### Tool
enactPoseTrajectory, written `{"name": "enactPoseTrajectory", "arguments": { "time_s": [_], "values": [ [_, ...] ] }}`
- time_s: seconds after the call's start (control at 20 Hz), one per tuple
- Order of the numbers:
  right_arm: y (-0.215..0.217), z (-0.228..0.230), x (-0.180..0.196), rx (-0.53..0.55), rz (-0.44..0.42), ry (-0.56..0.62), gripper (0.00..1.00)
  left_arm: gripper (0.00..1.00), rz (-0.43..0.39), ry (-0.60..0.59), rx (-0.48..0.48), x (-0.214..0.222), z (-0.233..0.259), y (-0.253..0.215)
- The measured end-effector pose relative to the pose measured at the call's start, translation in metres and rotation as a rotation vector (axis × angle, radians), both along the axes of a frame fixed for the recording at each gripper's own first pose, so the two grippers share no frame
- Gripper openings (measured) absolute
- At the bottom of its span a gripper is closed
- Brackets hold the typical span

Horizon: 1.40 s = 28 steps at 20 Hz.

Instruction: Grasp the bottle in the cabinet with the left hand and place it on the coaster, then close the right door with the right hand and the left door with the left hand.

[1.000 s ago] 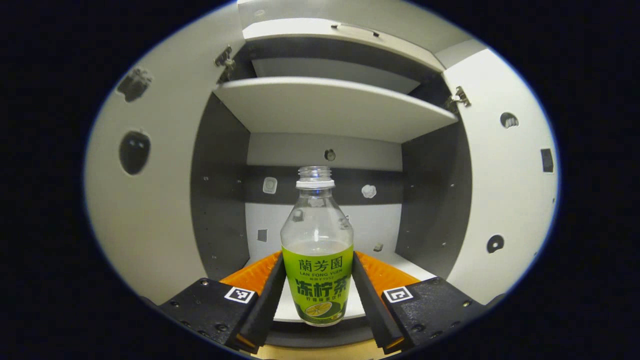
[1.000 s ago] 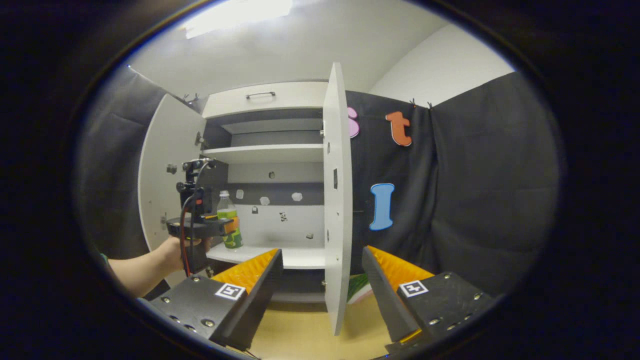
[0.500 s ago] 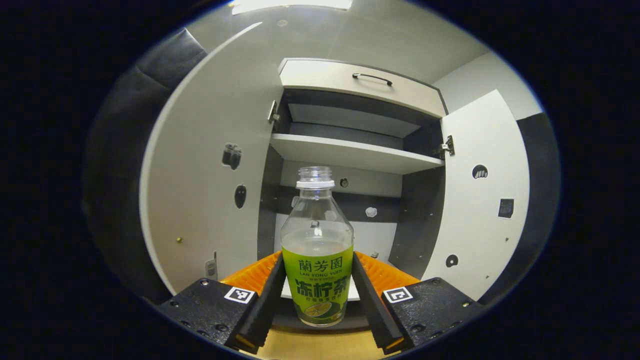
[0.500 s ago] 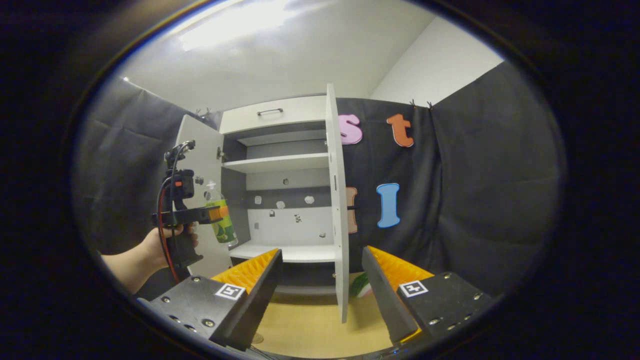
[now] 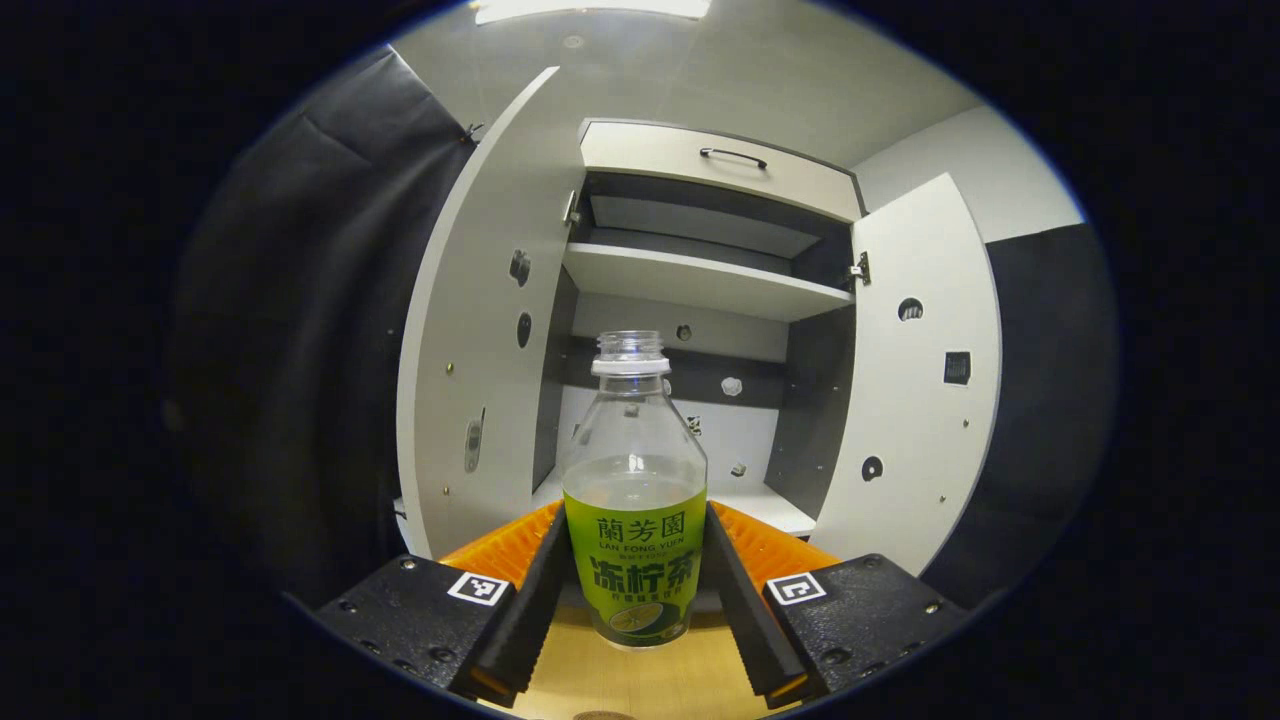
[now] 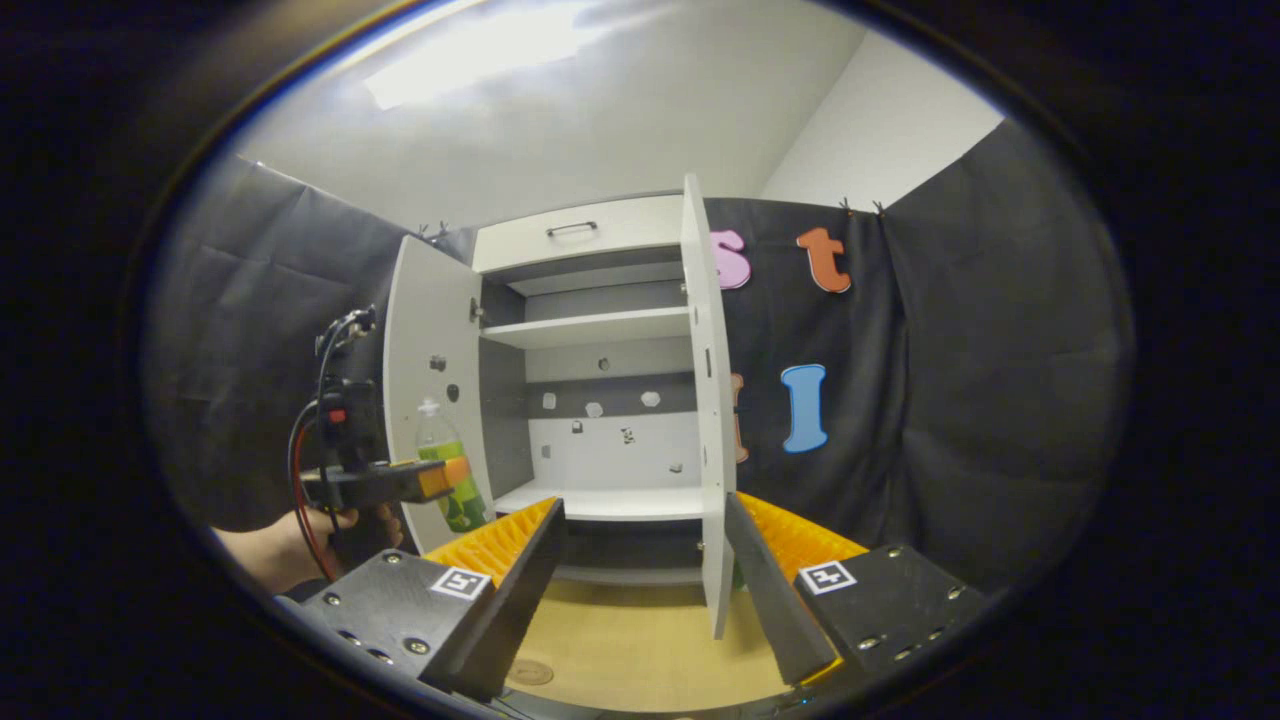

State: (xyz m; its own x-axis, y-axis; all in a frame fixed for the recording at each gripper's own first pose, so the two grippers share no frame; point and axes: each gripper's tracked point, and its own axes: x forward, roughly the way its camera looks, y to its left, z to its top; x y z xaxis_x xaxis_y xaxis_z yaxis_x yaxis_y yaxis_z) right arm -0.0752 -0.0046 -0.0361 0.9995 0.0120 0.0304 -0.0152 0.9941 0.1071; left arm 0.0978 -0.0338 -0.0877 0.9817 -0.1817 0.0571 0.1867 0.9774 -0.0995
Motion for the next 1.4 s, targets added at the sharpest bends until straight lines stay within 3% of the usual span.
{"name": "enactPoseTrajectory", "arguments": {
  "time_s": [0.15,0.4,0.6,0.65,0.7,0.8,1.05,1.4],
  "values": [
    [0.004,-0.010,0.009,-0.012,-0.009,0.016,0.96,0.79,-0.040,-0.014,0.021,-0.009,-0.044,-0.011],
    [0.012,-0.021,0.030,0.027,-0.032,0.035,0.96,0.80,-0.119,0.111,0.029,-0.027,-0.153,-0.013],
    [0.027,-0.020,0.052,0.068,0.002,0.031,0.99,0.80,-0.154,0.132,0.125,-0.036,-0.227,-0.011],
    [0.029,-0.023,0.059,0.058,0.008,0.035,0.94,0.80,-0.177,0.146,0.130,-0.039,-0.244,-0.015],
    [0.031,-0.024,0.066,0.045,0.009,0.036,0.97,0.80,-0.203,0.147,0.127,-0.043,-0.257,-0.018],
    [0.034,-0.028,0.081,0.034,0.010,0.043,0.94,0.80,-0.251,0.140,0.130,-0.049,-0.279,-0.025],
    [0.046,-0.047,0.103,-0.007,0.050,0.063,0.97,0.81,-0.335,0.136,0.214,-0.057,-0.315,-0.031],
    [0.039,-0.093,0.137,-0.039,0.049,0.155,0.94,0.81,-0.372,0.159,0.224,-0.051,-0.341,-0.023]
  ]
}}
